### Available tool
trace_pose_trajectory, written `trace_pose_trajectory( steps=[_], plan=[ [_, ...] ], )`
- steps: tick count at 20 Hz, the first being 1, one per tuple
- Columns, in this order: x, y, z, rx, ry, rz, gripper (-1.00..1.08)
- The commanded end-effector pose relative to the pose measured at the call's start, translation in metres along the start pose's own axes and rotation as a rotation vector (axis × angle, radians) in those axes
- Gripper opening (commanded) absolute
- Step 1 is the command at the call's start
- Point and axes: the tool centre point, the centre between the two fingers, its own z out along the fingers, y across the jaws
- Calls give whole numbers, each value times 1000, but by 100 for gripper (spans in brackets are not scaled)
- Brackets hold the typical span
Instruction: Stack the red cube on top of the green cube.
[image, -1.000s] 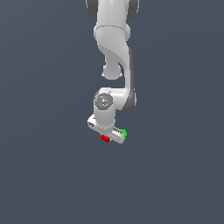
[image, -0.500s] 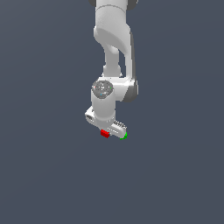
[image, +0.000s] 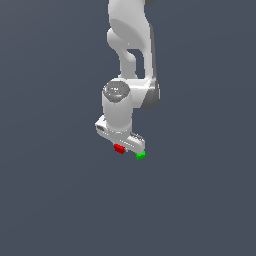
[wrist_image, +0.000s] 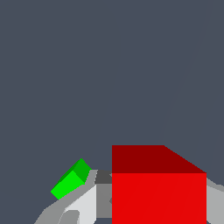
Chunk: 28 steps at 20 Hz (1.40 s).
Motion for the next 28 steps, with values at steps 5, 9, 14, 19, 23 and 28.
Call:
trace_pose_trajectory(
  steps=[5,9,14,19,23,28],
  plan=[
    [-8,-8,7,0,-1,0,-100],
    [-24,-27,22,0,-1,0,-100],
    [-48,-57,45,0,-1,0,-100],
    [-58,-71,56,-1,-2,0,-100],
    [-58,-72,57,-1,-2,0,100],
    [-58,-72,57,-1,-2,0,100]
  ],
)
